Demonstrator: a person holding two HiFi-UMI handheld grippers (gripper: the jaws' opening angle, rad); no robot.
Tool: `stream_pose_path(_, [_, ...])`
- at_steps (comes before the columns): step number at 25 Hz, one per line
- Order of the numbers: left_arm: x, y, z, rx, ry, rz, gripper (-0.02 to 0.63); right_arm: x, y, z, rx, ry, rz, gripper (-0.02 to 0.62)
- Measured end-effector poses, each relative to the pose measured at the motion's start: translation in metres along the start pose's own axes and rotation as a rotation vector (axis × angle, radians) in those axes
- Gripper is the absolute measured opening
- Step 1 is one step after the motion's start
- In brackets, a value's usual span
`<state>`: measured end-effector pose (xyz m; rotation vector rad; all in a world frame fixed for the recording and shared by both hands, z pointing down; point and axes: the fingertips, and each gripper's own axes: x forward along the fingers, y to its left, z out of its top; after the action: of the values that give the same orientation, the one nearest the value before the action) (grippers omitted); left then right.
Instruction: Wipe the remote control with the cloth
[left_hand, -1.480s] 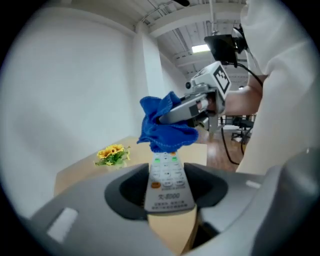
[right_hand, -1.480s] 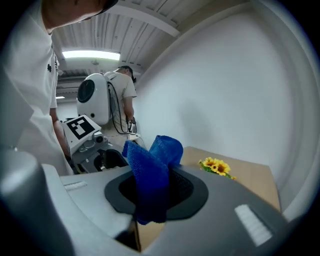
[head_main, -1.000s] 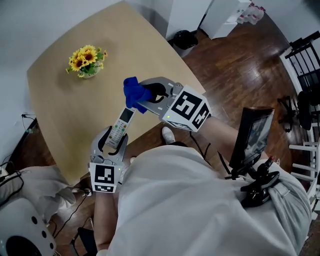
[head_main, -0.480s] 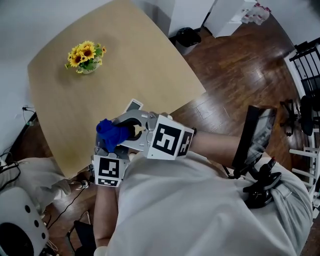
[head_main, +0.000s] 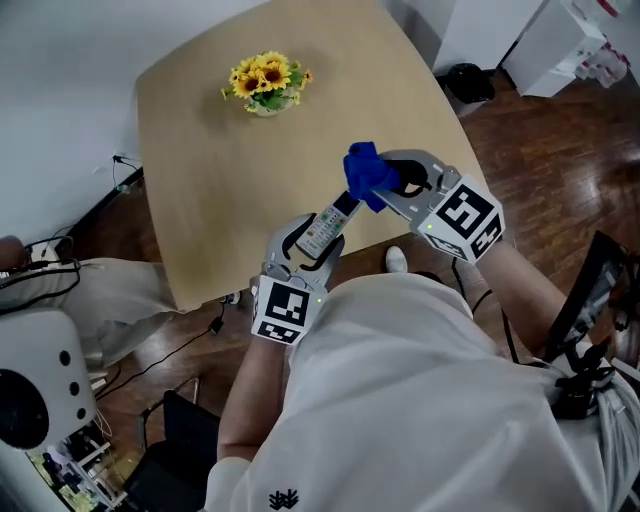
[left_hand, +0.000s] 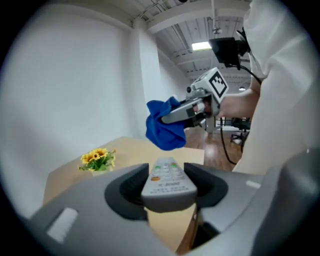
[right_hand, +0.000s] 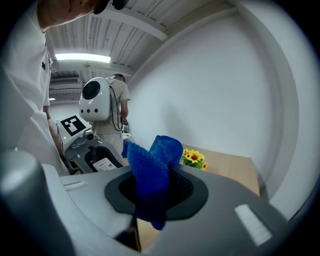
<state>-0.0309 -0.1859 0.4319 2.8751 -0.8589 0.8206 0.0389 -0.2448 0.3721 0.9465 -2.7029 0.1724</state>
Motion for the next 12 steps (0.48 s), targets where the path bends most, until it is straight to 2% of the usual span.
stream_pose_path(3, [0.011,0.004,-0.013,-0.002,0.027,0.011,0.235,-0.011,-0.028,-0.006,0.018,0.008,-0.059,0.078])
stream_pose_path(6, [0.031,0.023,-0.045,-0.039,0.072,0.037,0.236,-0.013,-0.044,-0.020,0.034,0.029,-0.091,0.078])
stream_pose_path(10, [0.052,0.057,-0.085,-0.203,0.128,0.115,0.236,-0.029,-0.053,-0.045,0.091,0.061,-0.118,0.078])
stream_pose_path(12, [0.059,0.077,-0.099,-0.280,0.145,0.178,0.235,-0.038,-0.055,-0.061,0.118,0.085,-0.132,0.078])
